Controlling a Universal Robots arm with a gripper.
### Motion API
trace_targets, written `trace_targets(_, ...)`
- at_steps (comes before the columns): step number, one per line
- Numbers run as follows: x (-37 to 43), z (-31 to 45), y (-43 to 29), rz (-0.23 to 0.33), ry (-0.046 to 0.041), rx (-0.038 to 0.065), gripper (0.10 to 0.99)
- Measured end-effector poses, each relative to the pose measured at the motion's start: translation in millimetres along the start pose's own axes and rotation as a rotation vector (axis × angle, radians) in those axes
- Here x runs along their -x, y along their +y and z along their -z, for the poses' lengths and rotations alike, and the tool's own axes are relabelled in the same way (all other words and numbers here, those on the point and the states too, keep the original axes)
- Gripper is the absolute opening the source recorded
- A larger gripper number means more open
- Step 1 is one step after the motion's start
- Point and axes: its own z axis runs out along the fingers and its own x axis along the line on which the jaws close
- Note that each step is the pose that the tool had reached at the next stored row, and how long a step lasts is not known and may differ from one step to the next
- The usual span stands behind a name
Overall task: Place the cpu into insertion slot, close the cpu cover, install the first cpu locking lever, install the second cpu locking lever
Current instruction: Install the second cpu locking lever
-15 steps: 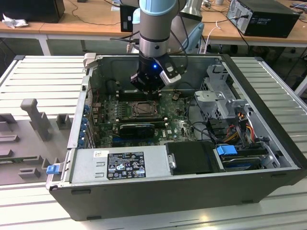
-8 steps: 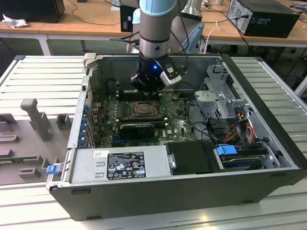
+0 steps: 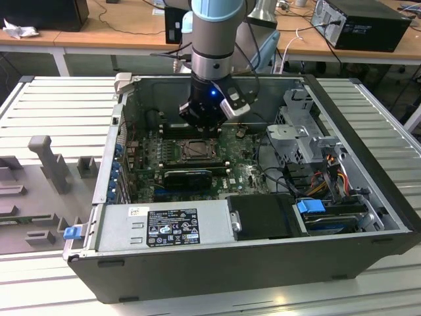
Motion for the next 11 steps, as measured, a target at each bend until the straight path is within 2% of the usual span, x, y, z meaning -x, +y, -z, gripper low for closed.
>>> trace_targets(1,0.0,3.8,0.2,0.0,0.0001,0.0,0.106)
trace_targets(3,0.1,17.3,1.1,-0.003,-0.0001,0.0,0.106)
trace_targets(4,0.2,19.4,0.6,-0.003,-0.0003,0.0,0.106)
trace_targets(8,-0.3,19.6,-5.5,-0.003,-0.0002,0.0,0.106)
trace_targets(11,-1.0,19.4,-13.9,-0.003,-0.0002,0.0,0.106)
